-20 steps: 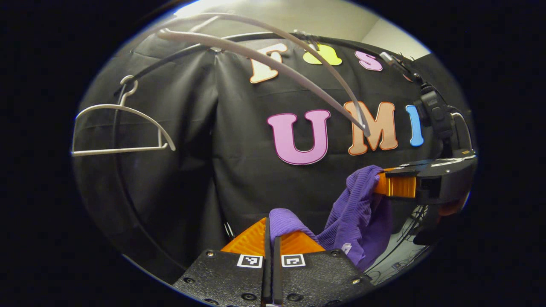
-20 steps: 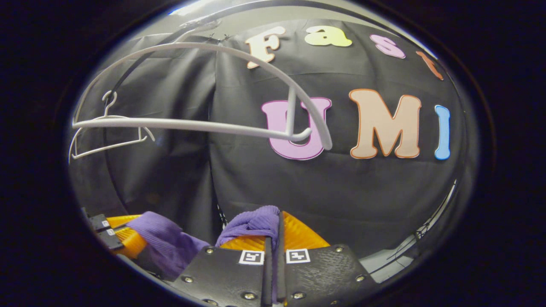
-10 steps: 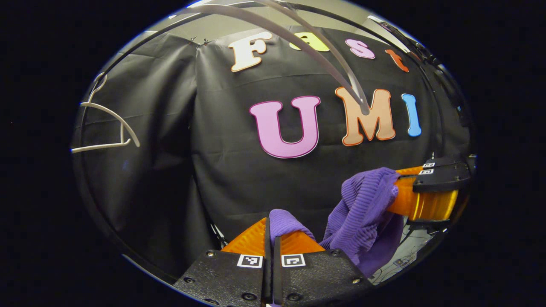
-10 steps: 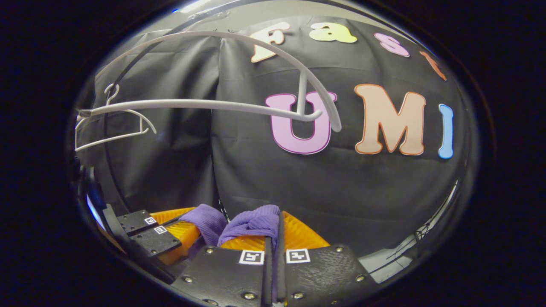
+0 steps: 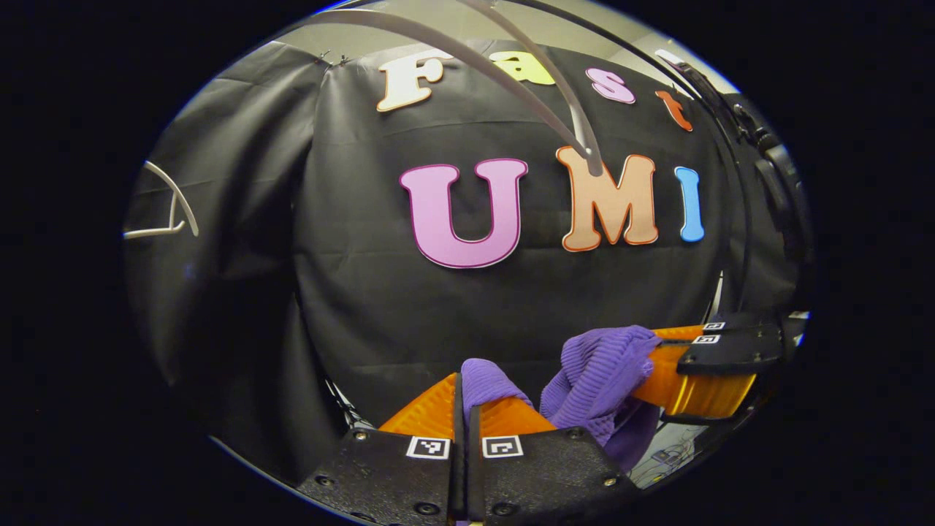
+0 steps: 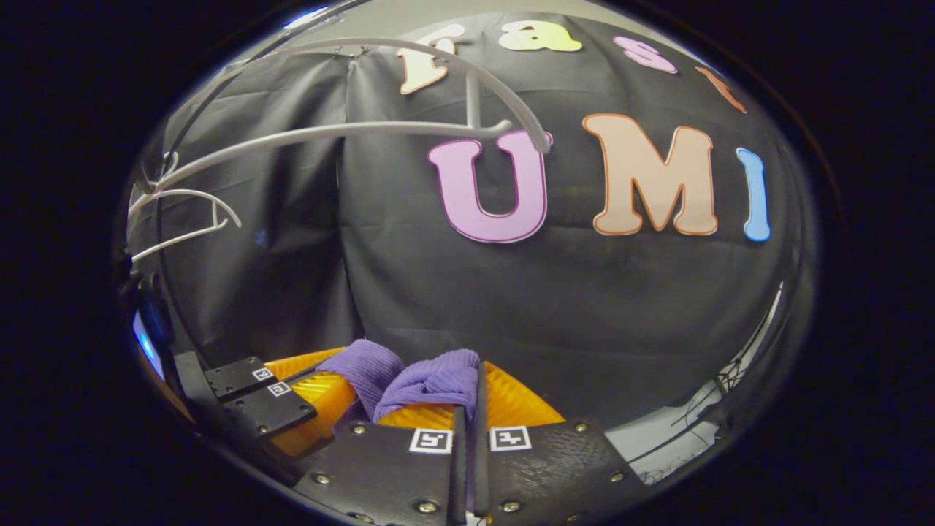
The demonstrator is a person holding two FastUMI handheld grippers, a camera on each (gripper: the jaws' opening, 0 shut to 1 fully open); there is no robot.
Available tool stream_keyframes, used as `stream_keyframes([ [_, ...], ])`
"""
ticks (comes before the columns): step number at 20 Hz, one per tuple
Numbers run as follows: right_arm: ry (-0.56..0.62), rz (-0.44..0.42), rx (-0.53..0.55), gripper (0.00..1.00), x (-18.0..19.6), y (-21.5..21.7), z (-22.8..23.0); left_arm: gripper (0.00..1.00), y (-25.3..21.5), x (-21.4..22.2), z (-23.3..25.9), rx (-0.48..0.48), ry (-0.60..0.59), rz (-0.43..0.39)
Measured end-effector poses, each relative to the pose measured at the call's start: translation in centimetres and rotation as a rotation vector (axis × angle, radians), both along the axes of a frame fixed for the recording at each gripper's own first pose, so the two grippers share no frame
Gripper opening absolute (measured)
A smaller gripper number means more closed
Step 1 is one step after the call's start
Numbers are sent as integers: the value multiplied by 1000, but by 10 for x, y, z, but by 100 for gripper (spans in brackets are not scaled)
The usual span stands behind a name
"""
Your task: Grasp the clothes on the hanger with both hands and then place them into the laundry hamper below.
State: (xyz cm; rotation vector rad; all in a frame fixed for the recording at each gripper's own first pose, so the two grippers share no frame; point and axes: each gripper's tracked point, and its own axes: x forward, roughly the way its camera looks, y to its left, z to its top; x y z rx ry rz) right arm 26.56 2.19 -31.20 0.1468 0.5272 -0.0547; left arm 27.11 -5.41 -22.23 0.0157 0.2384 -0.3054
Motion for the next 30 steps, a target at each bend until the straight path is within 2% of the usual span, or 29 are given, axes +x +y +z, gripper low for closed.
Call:
stream_keyframes([
  [5,66,-29,25,5,-13,-7,-32,2,-1,-6,-40,-51,126,13],
  [6,80,-33,28,8,-16,-9,-38,2,2,-6,-48,-66,152,29],
  [10,134,-15,0,2,-25,-10,-63,2,7,-4,-70,-139,242,88],
  [11,145,-12,-2,5,-27,-8,-70,2,10,-3,-78,-137,262,100],
  [16,216,8,-10,5,-36,-1,-98,2,15,2,-111,-148,352,128],
  [20,273,25,-20,5,-43,3,-117,6,28,-9,-142,-151,433,132],
  [22,302,32,-24,5,-46,4,-127,12,32,-13,-149,-143,460,139],
  [25,342,46,-31,5,-52,7,-141,30,32,-13,-151,-139,465,130],
  [26,354,49,-31,10,-54,8,-145,31,33,-11,-149,-132,454,128],
  [27,370,53,-30,6,-59,9,-150,31,32,-11,-148,-129,449,122],
  [29,402,66,-22,7,-67,14,-157,34,29,-13,-146,-125,441,113],
  [30,415,74,-20,10,-72,16,-162,43,29,-13,-145,-125,440,109],
])
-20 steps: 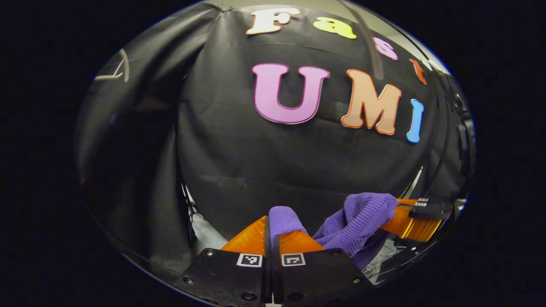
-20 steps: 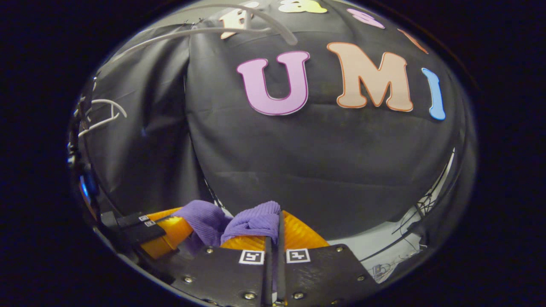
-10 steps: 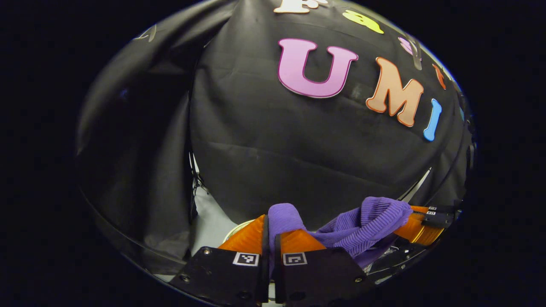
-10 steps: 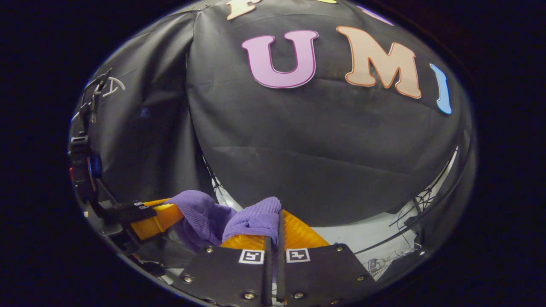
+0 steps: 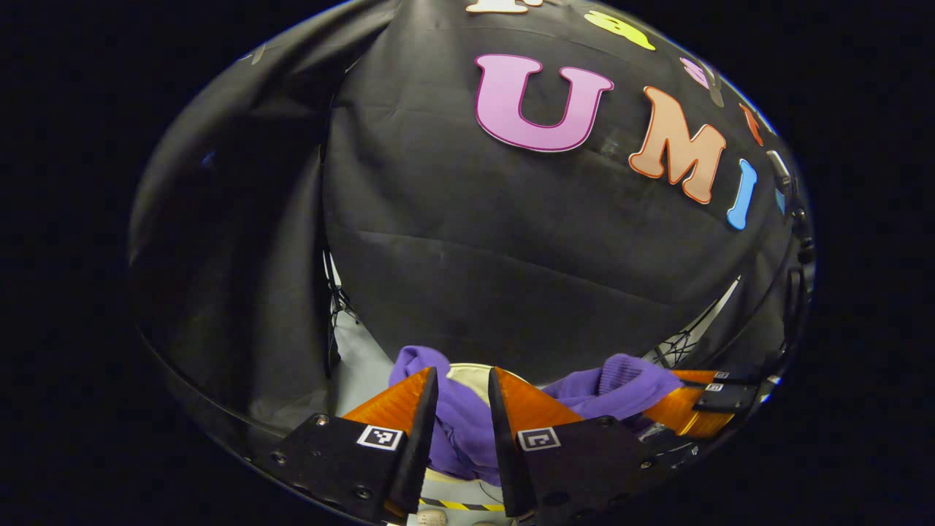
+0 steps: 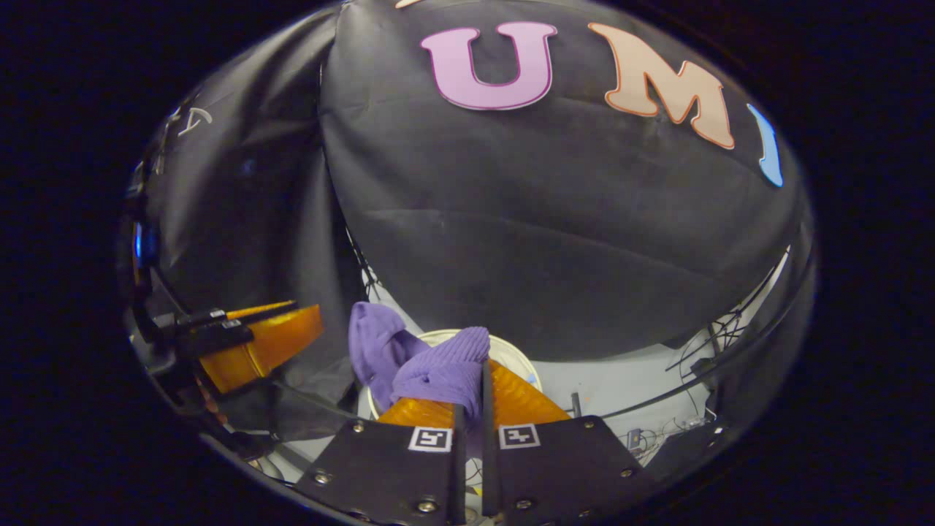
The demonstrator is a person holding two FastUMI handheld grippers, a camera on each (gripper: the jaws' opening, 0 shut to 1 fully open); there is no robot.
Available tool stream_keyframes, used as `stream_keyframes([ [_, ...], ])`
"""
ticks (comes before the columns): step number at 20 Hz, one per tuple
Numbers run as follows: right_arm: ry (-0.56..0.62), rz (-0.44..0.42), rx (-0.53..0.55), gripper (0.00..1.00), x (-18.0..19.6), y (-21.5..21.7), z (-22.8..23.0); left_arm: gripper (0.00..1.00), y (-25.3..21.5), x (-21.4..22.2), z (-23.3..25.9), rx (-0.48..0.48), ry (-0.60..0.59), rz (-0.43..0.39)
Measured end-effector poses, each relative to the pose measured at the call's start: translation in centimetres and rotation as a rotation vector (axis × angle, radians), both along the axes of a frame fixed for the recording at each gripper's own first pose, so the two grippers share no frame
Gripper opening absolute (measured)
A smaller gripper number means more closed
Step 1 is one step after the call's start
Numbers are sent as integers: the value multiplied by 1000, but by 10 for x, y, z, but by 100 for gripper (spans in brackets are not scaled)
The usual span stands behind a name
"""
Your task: Grasp the clothes on the hanger with both hands and then place them into the laundry hamper below.
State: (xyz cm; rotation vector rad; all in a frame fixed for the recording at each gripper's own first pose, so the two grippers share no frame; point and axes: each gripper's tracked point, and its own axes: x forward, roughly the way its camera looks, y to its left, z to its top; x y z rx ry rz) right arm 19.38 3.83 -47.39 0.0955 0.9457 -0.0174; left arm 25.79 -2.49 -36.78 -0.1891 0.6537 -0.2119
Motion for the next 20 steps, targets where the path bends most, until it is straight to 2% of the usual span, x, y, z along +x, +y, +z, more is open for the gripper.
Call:
stream_keyframes([
  [1,15,11,8,9,-6,4,-5,51,1,-1,-2,1,1,-2],
  [2,16,14,19,10,-9,7,-4,43,1,-1,-2,2,2,-3],
  [3,6,9,24,11,-11,8,-1,51,1,-2,-3,3,4,-2],
  [14,-15,5,41,12,-7,3,11,51,1,-20,-5,1,16,6],
  [15,-16,6,41,12,-8,4,12,43,0,-22,-5,2,16,3],
  [20,-58,7,34,12,-8,5,31,43,1,-29,6,26,-14,-11],
])
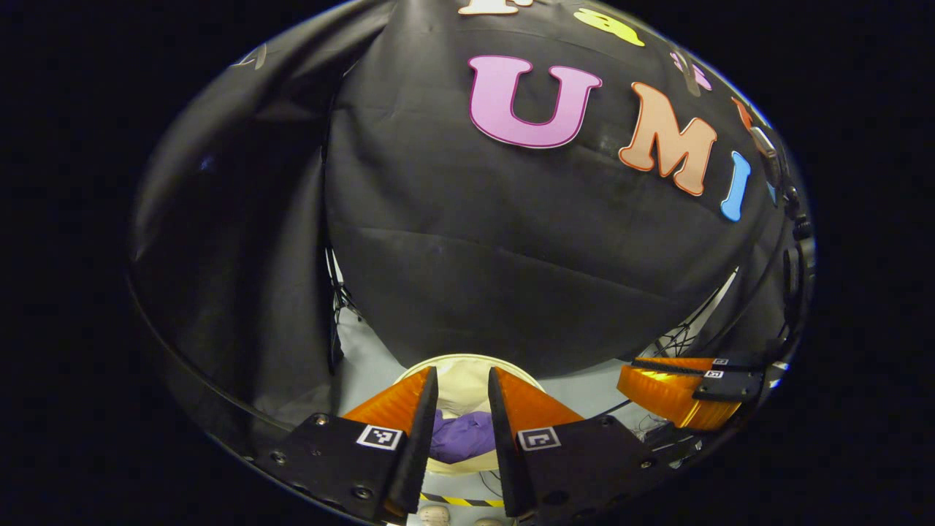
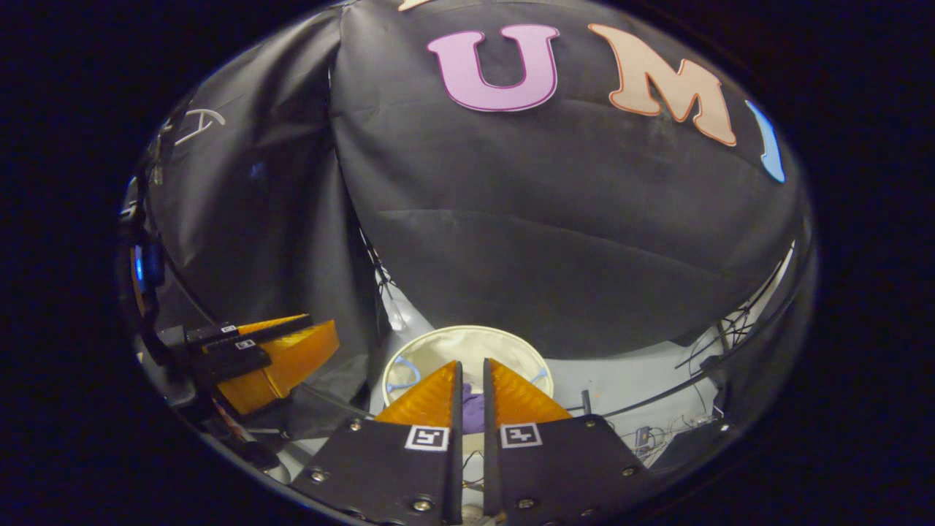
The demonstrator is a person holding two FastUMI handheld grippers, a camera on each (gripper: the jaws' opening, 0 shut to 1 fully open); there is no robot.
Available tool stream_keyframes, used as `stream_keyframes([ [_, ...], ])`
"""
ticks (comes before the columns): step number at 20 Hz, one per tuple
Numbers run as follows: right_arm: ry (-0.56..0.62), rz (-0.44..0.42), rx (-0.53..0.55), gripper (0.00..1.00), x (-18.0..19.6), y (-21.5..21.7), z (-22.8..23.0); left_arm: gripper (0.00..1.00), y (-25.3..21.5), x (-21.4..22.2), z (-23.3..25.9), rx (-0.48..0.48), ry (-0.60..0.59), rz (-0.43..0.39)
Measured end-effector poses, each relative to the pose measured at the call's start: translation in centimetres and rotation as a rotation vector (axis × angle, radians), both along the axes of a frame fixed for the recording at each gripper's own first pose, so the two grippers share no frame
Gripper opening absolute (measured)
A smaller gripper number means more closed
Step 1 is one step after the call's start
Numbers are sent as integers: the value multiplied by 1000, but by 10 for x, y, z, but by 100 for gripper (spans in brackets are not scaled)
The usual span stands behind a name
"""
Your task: Grasp the clothes on the hanger with both hands and then place them into the laundry hamper below.
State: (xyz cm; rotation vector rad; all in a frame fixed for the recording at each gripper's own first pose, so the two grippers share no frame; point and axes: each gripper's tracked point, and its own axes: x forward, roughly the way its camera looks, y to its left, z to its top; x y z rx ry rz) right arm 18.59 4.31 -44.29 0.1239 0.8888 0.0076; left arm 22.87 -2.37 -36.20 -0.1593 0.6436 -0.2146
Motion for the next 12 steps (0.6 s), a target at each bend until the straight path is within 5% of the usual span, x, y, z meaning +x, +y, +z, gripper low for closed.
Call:
stream_keyframes([
  [12,-343,-64,-82,12,24,-40,165,43,-54,-15,157,-78,-318,-101],
])
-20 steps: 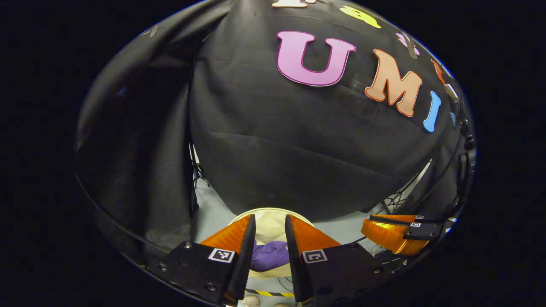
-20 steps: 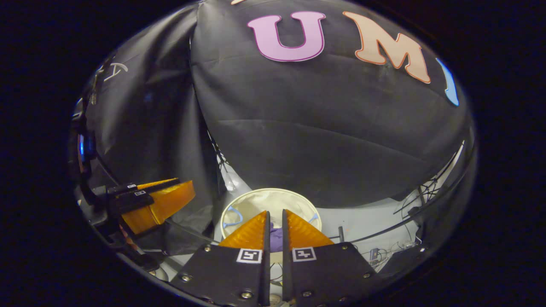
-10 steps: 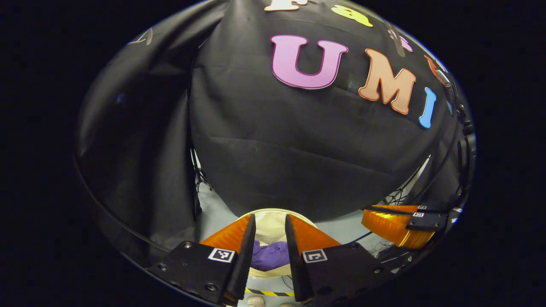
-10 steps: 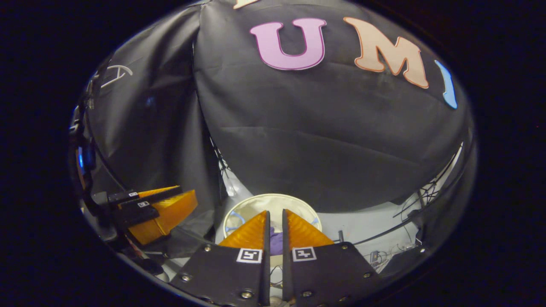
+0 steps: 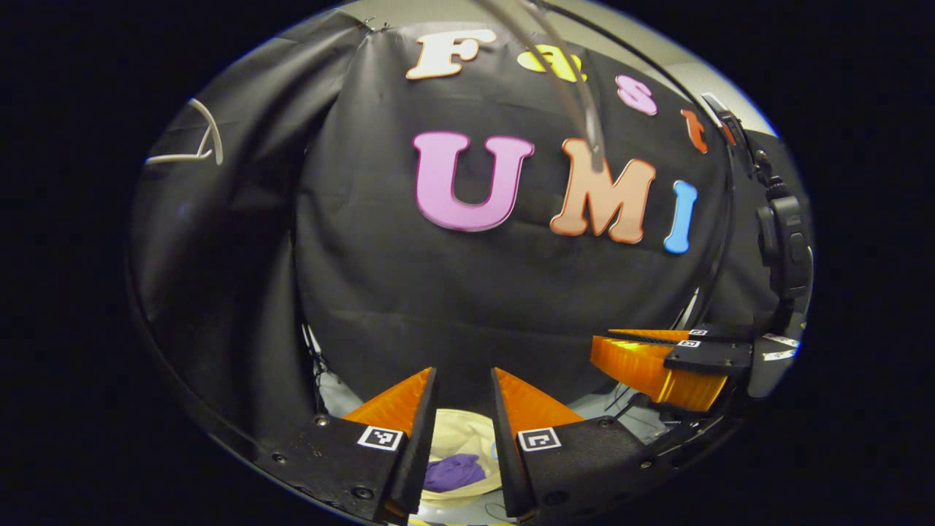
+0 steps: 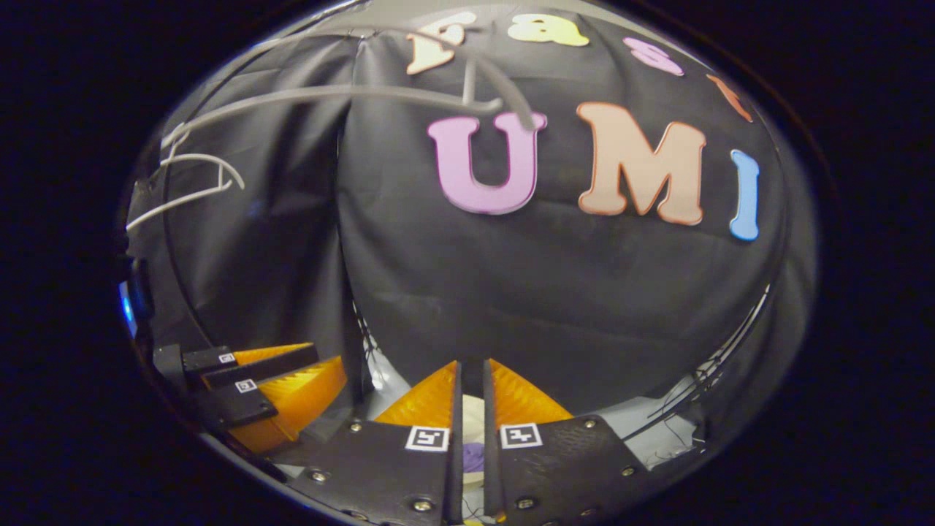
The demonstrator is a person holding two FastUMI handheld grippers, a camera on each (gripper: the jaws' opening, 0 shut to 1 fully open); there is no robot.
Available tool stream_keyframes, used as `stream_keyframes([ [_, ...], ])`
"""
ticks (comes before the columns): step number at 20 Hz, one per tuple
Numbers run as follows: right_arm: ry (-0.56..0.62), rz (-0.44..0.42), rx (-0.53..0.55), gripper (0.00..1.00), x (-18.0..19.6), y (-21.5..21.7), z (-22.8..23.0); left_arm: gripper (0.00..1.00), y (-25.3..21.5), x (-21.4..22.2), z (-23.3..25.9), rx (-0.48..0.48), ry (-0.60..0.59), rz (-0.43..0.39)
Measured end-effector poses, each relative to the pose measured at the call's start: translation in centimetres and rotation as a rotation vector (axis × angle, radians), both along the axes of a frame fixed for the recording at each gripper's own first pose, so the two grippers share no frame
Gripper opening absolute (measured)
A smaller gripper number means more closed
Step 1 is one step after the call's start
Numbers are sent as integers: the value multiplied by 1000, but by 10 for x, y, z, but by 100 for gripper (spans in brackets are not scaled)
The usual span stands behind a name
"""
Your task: Grasp the clothes on the hanger with both hands and then place them into the laundry hamper below.
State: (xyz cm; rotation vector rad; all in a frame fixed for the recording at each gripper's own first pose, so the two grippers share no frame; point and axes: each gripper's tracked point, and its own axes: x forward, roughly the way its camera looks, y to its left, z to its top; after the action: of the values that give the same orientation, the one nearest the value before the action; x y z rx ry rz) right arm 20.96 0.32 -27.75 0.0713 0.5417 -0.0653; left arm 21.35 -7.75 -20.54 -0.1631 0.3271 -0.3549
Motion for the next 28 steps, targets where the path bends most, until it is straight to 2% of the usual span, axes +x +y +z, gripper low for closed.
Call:
stream_keyframes([
  [4,-132,-29,-27,11,-4,-14,72,43,0,-14,72,-19,-137,-8],
  [8,-249,-40,-60,11,-20,-19,136,43,-8,-41,128,-66,-209,-22],
  [9,-274,-44,-65,5,-23,-21,150,43,-10,-48,143,-78,-228,-20],
  [10,-299,-51,-68,5,-28,-23,165,43,-8,-55,155,-83,-248,-18],
  [11,-322,-53,-66,17,-34,-23,179,39,-6,-60,167,-84,-266,-12],
  [12,-343,-56,-72,12,-40,-23,187,35,-4,-65,179,-82,-277,-3],
  [13,-358,-59,-85,15,-44,-25,200,35,5,-74,180,-75,-280,6],
  [15,-385,-54,-86,18,-51,-22,217,40,7,-84,199,-69,-304,4],
  [16,-391,-53,-75,20,-55,-21,223,46,7,-89,209,-65,-322,-2],
  [17,-399,-53,-63,29,-59,-21,228,53,7,-92,215,-62,-335,-8],
  [18,-409,-54,-55,39,-63,-21,236,63,6,-96,222,-61,-346,-15],
  [21,-435,-78,-63,80,-76,-31,250,95,10,-105,236,-26,-382,-6],
  [23,-448,-84,-53,95,-85,-33,254,92,10,-111,241,-3,-398,-7],
  [27,-471,-98,-47,93,-96,-43,264,92,-1,-124,255,3,-418,-27],
  [28,-473,-99,-45,93,-99,-44,265,95,-2,-127,257,7,-424,-30],
])
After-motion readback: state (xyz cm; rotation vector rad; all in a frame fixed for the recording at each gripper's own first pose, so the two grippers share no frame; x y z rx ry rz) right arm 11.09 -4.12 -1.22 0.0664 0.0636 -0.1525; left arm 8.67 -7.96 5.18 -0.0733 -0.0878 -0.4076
